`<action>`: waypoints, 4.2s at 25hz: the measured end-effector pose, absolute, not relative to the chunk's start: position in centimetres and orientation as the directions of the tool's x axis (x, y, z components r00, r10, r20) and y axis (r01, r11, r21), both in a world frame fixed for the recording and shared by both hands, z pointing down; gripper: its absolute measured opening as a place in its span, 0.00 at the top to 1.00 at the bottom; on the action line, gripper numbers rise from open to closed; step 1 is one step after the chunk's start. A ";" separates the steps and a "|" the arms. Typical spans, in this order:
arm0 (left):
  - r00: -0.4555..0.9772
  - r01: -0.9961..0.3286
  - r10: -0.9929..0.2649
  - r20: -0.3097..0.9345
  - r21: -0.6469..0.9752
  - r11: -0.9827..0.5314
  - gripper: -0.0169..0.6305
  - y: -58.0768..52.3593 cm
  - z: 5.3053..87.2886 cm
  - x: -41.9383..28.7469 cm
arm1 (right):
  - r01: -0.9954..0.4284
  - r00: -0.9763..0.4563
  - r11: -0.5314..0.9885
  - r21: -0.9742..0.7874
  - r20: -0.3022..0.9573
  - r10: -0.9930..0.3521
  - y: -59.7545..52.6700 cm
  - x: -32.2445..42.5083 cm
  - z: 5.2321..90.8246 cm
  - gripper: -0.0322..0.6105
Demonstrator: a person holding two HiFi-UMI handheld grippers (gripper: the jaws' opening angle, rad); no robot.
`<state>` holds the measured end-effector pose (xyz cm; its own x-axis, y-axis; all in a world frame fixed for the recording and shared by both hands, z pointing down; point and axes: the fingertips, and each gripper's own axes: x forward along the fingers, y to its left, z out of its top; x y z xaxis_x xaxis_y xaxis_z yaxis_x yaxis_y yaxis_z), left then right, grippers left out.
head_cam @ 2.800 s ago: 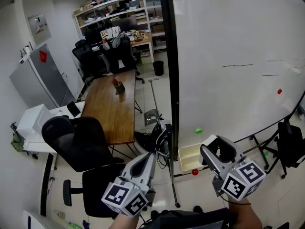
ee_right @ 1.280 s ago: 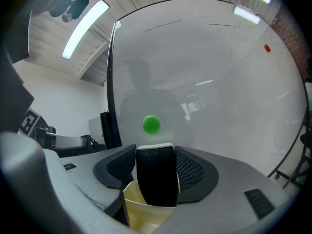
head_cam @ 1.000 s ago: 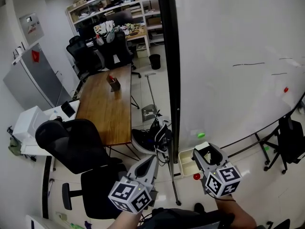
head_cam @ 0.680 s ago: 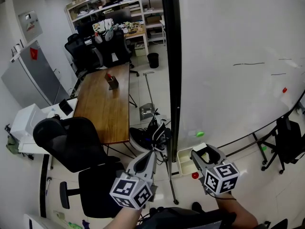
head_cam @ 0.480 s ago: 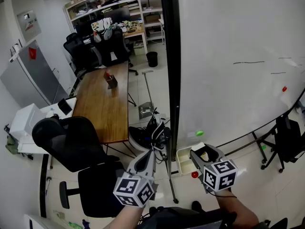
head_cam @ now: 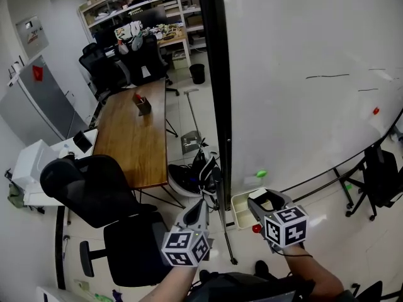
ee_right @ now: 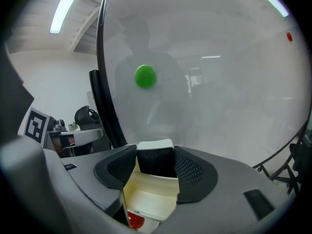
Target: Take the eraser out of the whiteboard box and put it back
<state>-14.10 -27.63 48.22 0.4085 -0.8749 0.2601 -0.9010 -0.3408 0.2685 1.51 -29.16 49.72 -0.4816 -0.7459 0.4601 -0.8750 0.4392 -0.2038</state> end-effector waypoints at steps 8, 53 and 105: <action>0.462 -0.875 -0.843 0.276 0.295 -0.383 0.93 -27.0 49.4 -11.6 | -0.873 -0.467 0.460 -0.162 0.547 -0.694 -29.1 0.9 50.8 0.53; 0.476 -0.867 -0.871 0.122 0.227 -0.443 0.93 -21.6 39.9 -11.9 | -0.808 -0.589 0.559 -0.187 0.216 -0.779 -24.2 5.2 36.9 0.65; 0.383 -0.884 -0.923 0.034 0.303 -0.356 0.93 9.9 37.6 -19.2 | -0.686 -0.711 0.698 -0.204 -0.014 -0.703 2.8 -0.4 30.5 0.92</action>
